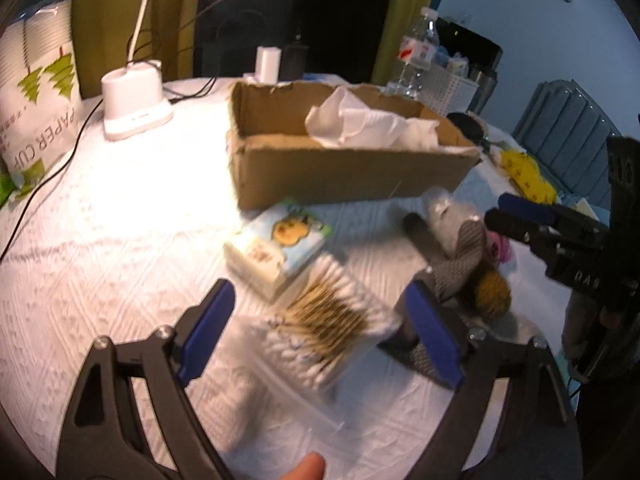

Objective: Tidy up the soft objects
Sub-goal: 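Move the left tool to the cotton swab bag while the right tool approaches the bubble wrap, then grasp the cotton swab bag with the left tool while the right tool grasps the bubble wrap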

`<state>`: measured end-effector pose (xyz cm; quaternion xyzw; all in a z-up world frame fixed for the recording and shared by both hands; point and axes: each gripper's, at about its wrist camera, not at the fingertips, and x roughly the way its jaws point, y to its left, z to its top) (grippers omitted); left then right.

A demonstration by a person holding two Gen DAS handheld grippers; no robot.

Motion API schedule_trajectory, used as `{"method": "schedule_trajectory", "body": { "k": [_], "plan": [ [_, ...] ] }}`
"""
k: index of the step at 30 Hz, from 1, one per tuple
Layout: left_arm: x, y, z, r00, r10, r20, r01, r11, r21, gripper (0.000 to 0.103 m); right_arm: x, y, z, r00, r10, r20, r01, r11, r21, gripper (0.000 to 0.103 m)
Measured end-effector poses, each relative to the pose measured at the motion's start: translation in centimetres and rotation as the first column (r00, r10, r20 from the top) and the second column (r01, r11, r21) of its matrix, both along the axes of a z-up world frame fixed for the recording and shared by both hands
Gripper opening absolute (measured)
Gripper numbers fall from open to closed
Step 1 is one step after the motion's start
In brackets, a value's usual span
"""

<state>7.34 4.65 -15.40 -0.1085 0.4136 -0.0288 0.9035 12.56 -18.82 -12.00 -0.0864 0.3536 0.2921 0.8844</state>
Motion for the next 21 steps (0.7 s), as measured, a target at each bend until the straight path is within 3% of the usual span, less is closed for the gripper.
{"method": "schedule_trajectory", "body": {
  "k": [12, 21],
  "plan": [
    [0.9, -0.1, -1.7, 0.998, -0.020, -0.063, 0.019, 0.999, -0.027, 0.088, 0.8, 2.0, -1.4, 0.997, 0.047, -0.056, -0.046, 0.999, 0.024, 0.055],
    [0.7, -0.4, -1.7, 0.996, -0.063, -0.058, 0.063, 0.998, -0.007, 0.088, 1.0, 3.5, -2.8, 0.993, 0.059, -0.105, -0.057, 0.998, 0.027, 0.058]
  ]
}}
